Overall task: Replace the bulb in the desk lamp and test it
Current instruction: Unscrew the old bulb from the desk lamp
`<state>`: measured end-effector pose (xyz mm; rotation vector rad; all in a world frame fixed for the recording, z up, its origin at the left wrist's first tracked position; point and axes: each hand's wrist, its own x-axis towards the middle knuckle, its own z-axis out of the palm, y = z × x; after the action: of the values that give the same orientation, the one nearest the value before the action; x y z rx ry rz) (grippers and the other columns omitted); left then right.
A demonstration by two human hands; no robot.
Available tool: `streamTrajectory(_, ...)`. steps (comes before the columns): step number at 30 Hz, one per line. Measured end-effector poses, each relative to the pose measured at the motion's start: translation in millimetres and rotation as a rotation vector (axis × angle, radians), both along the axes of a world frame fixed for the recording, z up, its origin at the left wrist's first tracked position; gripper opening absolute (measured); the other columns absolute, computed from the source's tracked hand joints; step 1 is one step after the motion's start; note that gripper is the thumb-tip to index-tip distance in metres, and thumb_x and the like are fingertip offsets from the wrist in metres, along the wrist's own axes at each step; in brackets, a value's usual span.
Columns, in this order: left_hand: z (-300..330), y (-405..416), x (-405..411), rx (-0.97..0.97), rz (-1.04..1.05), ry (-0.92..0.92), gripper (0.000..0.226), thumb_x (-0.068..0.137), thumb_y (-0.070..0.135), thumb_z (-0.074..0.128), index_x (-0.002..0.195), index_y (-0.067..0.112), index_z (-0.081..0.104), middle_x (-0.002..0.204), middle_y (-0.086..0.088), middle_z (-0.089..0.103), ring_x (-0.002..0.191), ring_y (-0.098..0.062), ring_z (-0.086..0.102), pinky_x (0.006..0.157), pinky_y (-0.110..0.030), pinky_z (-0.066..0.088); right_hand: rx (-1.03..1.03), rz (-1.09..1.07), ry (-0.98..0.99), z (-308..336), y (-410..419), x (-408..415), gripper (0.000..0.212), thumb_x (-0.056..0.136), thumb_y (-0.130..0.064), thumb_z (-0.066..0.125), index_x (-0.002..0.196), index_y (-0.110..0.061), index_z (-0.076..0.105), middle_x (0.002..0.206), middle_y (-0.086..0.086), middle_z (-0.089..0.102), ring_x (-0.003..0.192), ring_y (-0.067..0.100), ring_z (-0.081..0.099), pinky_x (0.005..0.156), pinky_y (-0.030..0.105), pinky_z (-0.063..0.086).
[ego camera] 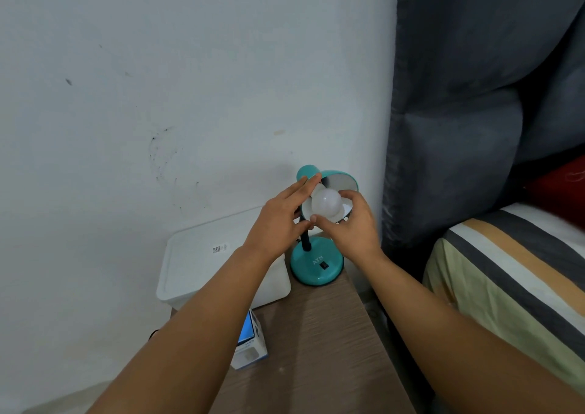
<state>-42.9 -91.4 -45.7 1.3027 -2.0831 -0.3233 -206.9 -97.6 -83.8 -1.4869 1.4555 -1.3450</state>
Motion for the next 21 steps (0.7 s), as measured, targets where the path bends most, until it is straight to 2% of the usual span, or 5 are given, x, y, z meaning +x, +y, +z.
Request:
streamTrajectory(3,-0.7,0.1,-1.4,0.007,-0.005,0.015,0.092,0.084,0.006,0.078,0.154,0.042,0.03,0.158,0.002,0.04,0.141,-0.014,0.045,0.105,-0.036,0.051,-0.008,-0.008,0.003,-0.5,0.3,0.5,0.065,0.069,-0.039,0.086,0.123,-0.028,0.052,0.122,-0.006,0.058,0.109,0.017,0.056,0.091,0.043,0.054)
streamTrajectory(9,-0.5,-0.6,-3.3,-0.001,0.007,0.004,0.098,0.079,-0.002,0.078,0.154,0.041,0.03,0.156,0.001,0.042,0.139,-0.015,0.047,0.104,-0.035,0.051,-0.057,0.054,0.04,1.6,-2.1,-1.2,0.065,0.075,-0.004,0.077,0.12,-0.037,0.046,0.133,0.0,0.049,0.131,0.028,0.044,0.103,0.047,0.047)
streamTrajectory(13,-0.3,-1.3,-0.8,0.006,0.003,0.014,0.096,0.081,0.002,0.079,0.153,0.043,0.03,0.157,0.002,0.041,0.139,-0.015,0.046,0.104,-0.037,0.051,0.003,0.067,-0.007,0.2,-0.1,-0.8,0.071,0.07,-0.023,0.085,0.126,-0.031,0.042,0.128,-0.003,0.05,0.113,0.021,0.053,0.086,0.034,0.053)
streamTrajectory(16,-0.4,-1.0,-0.9,0.015,-0.005,0.032,0.093,0.082,0.004,0.078,0.153,0.042,0.032,0.156,0.002,0.042,0.141,-0.014,0.045,0.105,-0.037,0.051,0.036,0.032,-0.033,-2.2,-1.7,-0.7,0.068,0.071,-0.044,0.084,0.127,-0.027,0.048,0.124,-0.003,0.056,0.108,0.019,0.058,0.089,0.041,0.054)
streamTrajectory(21,0.6,-3.1,0.6,0.023,0.001,-0.014,0.096,0.082,0.004,0.079,0.153,0.044,0.029,0.157,0.002,0.041,0.136,-0.015,0.05,0.104,-0.037,0.051,0.0,0.055,-0.016,0.2,-4.6,-3.8,0.061,0.073,-0.03,0.084,0.124,-0.03,0.051,0.122,-0.005,0.057,0.106,0.022,0.06,0.091,0.045,0.054)
